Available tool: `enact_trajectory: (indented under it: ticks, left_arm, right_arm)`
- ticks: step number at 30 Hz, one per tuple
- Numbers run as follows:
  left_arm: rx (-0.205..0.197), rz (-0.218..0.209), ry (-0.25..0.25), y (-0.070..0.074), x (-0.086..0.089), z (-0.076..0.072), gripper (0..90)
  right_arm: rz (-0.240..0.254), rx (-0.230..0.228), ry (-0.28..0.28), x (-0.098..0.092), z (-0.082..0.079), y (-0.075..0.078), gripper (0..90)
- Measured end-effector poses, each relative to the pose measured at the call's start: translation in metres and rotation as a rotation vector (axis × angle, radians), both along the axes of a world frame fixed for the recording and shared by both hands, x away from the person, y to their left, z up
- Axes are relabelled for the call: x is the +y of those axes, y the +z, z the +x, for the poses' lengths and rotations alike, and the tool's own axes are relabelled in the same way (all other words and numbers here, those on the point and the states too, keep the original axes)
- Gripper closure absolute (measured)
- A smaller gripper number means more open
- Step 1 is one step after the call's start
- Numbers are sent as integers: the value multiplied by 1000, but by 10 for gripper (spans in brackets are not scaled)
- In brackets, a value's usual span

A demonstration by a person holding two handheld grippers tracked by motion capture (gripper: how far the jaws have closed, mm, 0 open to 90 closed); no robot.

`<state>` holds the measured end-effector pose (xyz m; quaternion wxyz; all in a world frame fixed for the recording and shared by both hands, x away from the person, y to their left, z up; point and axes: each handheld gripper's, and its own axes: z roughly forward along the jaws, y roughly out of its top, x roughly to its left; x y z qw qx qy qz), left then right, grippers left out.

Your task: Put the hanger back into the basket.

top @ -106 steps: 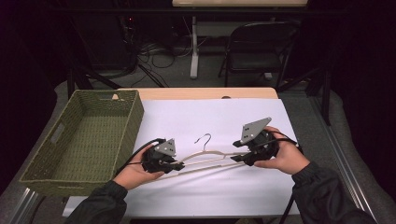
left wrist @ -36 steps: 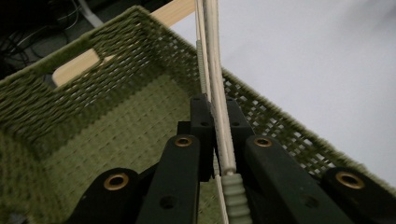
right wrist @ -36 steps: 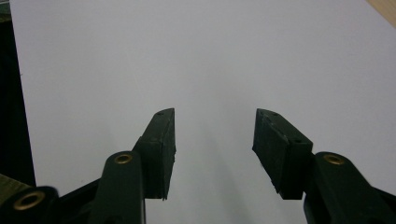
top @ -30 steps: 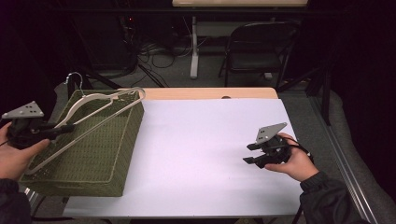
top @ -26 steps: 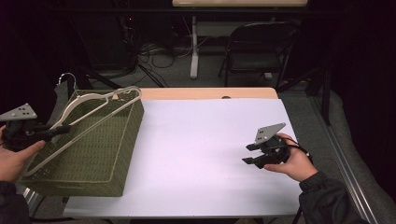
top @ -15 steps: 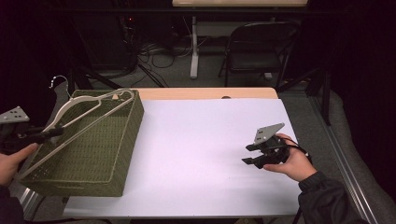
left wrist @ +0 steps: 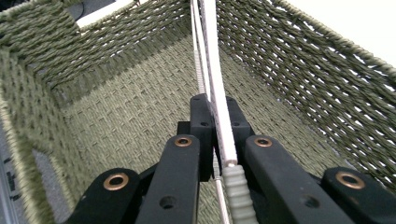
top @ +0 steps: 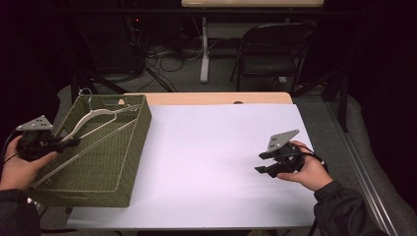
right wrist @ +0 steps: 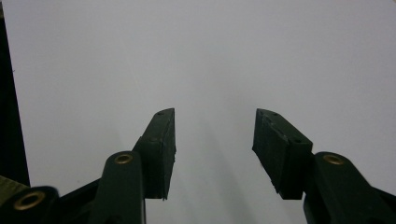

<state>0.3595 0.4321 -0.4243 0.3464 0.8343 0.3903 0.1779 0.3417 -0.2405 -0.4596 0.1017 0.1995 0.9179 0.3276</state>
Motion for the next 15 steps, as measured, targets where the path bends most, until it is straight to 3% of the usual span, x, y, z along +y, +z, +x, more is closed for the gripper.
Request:
enact_trajectory:
  ticks: [7, 8, 12, 15]
  left_arm:
    - [-1, 16, 6, -9, 3, 8, 866]
    - [28, 77, 17, -14, 2, 9, 865]
    - [57, 124, 19, -22, 0, 11, 862]
    - [103, 127, 57, -30, 2, 12, 860]
  right_arm:
    - [-5, 3, -3, 0, 1, -3, 490]
    - [-31, 10, 0, 0, 1, -2, 490]
    - [-8, 3, 4, 1, 1, -3, 490]
    - [-12, 2, 6, 2, 1, -3, 490]
